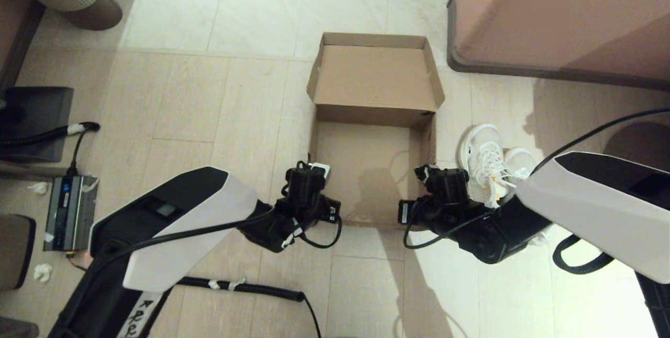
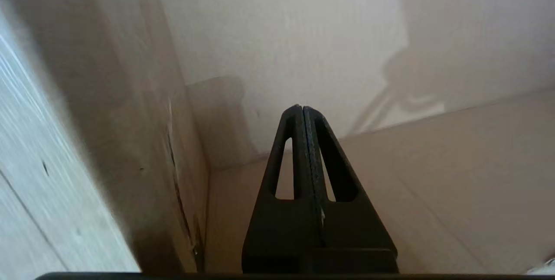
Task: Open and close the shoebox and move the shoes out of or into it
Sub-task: Open the shoe box
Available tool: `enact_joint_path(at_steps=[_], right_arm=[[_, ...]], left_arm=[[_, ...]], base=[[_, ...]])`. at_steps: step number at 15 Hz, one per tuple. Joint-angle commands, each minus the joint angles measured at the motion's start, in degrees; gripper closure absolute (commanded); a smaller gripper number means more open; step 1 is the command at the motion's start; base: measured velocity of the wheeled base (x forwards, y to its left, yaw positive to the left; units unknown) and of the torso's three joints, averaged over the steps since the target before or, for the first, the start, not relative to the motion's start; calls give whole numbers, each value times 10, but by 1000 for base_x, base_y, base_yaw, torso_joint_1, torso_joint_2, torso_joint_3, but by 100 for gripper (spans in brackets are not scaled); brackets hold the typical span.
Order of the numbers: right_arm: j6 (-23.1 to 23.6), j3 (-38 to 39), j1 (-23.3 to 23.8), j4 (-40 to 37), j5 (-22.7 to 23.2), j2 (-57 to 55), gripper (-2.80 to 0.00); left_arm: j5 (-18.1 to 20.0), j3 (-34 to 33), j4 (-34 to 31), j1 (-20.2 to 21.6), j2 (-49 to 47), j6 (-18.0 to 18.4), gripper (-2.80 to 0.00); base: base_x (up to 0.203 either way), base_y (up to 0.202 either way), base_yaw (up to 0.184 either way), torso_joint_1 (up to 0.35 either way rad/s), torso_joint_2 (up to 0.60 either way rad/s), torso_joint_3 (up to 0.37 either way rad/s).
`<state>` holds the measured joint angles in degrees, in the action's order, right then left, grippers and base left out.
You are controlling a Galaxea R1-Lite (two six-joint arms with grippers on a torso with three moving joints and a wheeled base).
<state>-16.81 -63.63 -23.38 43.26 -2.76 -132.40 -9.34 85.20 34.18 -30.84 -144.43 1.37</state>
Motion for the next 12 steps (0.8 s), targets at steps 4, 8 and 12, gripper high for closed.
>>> enact_joint_path(at_steps=[4, 8, 12], right_arm=[[12, 67, -4, 36, -14, -10, 0], [12, 131, -19, 48, -23, 3, 0], [11, 195, -41, 64, -29, 26, 0]], left_arm=[[-22, -50, -3, -2, 2, 2, 0], [-28, -110, 2, -6, 23, 2, 0], [-29, -147, 8, -11, 35, 2, 0]], base=[[0, 0, 0, 0, 0, 0], [0, 0, 0, 0, 0, 0], [0, 0, 0, 0, 0, 0]])
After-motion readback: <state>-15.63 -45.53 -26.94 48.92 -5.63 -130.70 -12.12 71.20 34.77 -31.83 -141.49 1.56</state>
